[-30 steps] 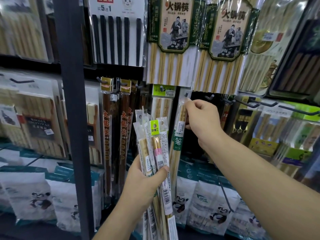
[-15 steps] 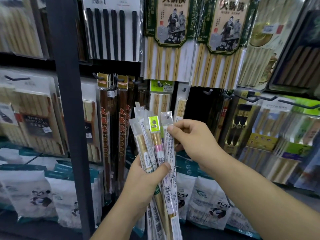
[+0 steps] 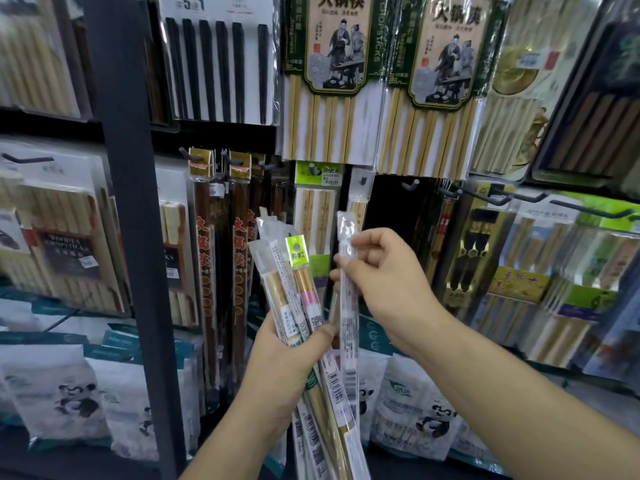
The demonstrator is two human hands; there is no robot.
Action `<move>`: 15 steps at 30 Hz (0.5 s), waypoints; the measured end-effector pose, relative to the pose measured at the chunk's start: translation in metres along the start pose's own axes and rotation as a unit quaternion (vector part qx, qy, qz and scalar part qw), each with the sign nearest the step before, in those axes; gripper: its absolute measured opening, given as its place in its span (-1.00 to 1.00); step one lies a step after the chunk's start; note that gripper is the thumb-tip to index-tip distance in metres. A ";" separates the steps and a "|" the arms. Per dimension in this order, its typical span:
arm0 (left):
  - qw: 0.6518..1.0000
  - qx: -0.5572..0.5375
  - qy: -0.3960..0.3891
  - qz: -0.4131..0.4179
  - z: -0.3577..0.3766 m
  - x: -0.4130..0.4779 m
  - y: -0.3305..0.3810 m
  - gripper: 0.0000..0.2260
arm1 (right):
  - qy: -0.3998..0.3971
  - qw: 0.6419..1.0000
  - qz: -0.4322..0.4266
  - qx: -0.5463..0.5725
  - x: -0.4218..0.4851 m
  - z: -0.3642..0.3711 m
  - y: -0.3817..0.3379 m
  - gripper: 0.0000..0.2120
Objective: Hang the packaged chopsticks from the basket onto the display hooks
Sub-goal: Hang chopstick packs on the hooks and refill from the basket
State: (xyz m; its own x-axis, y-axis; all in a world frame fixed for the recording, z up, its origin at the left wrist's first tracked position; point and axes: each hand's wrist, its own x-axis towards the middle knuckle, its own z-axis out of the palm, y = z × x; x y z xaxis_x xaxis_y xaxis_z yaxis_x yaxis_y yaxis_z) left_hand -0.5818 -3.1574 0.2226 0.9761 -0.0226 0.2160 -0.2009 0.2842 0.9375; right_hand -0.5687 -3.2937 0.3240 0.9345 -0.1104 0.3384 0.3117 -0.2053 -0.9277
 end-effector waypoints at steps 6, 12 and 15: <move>0.998 -0.064 0.019 -0.020 -0.003 0.000 0.002 -0.78 | 0.043 0.993 -0.013 0.114 0.016 -0.006 -0.017 -0.85; 0.997 -0.068 0.019 -0.013 -0.002 -0.001 0.000 -0.77 | 0.043 0.993 -0.057 0.094 0.021 0.001 -0.022 -0.94; 0.998 -0.058 0.022 -0.015 -0.003 0.000 0.000 -0.77 | 0.070 0.993 -0.042 0.080 0.025 0.001 -0.027 -0.88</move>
State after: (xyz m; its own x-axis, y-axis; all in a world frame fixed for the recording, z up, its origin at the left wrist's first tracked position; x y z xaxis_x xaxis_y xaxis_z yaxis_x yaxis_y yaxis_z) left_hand -0.5820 -3.1544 0.2216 0.9848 0.0088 0.1734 -0.1629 0.3926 0.9052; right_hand -0.5531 -3.2899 0.3575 0.8751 -0.2352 0.4230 0.4206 -0.0628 -0.9051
